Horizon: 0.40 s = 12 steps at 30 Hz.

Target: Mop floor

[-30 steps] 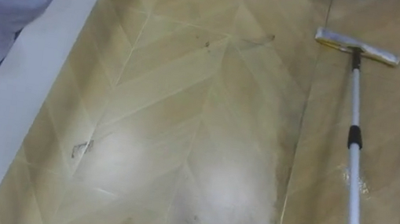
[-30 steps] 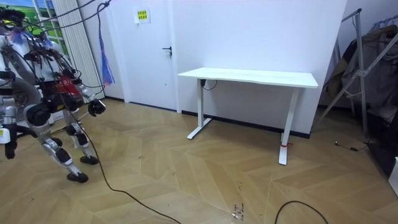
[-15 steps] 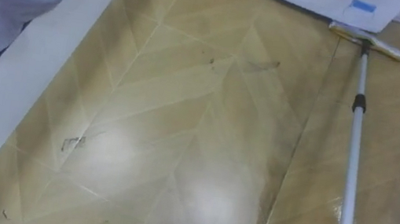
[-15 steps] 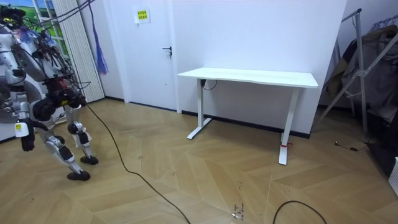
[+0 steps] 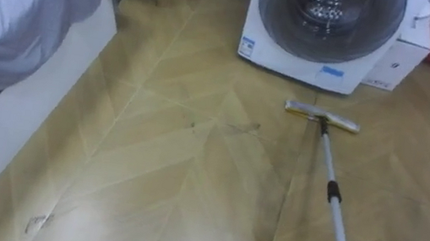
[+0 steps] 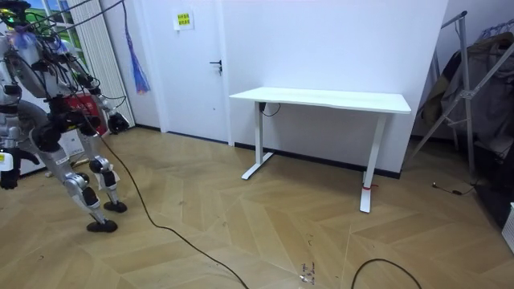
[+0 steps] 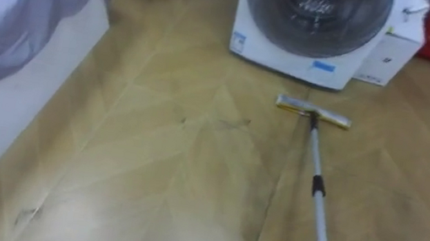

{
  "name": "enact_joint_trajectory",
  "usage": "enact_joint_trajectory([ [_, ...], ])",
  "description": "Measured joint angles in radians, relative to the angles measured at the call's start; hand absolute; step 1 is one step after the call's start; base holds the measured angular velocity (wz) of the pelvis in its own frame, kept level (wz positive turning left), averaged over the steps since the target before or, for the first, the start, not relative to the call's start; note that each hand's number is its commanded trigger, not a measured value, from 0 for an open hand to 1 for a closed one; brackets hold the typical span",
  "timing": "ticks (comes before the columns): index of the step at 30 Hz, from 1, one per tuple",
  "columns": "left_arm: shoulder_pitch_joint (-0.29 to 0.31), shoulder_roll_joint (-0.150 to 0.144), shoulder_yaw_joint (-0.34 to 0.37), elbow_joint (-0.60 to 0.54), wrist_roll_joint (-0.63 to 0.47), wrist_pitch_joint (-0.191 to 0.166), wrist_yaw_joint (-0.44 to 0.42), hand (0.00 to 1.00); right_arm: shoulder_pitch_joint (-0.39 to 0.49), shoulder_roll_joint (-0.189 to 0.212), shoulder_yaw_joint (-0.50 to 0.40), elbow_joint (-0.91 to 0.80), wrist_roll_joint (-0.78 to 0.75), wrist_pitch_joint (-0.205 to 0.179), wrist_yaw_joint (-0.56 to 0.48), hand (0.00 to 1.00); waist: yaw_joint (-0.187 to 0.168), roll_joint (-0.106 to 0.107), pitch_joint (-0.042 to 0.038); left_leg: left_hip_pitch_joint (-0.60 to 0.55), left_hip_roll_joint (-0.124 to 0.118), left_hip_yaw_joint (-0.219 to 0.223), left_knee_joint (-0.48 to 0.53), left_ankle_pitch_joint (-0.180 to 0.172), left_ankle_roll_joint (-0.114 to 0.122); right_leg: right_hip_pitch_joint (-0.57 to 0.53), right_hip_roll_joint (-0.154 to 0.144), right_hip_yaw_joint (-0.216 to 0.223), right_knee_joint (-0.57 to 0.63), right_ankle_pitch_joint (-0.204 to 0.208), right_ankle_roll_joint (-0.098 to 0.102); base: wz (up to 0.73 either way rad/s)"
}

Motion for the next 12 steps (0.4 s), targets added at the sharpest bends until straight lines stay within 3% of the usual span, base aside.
enact_joint_trajectory([
  [6,0.014,-0.016,0.021,0.003,0.003,-0.001,-0.007,0.00,0.028,0.060,-0.043,-0.019,-0.023,0.006,0.019,1.00,-0.025,-0.003,0.0034,0.064,-0.002,0.001,-0.005,0.000,0.000,0.054,0.001,0.014,-0.015,-0.003,0.005,-0.04],
  [12,0.003,-0.033,0.032,-0.018,0.031,0.000,-0.008,0.00,-0.002,0.067,-0.066,-0.039,-0.035,0.029,0.025,1.00,-0.027,-0.005,0.0045,0.067,-0.009,0.000,-0.005,0.000,0.000,0.044,-0.004,0.021,0.001,-0.003,0.010,-0.02],
])
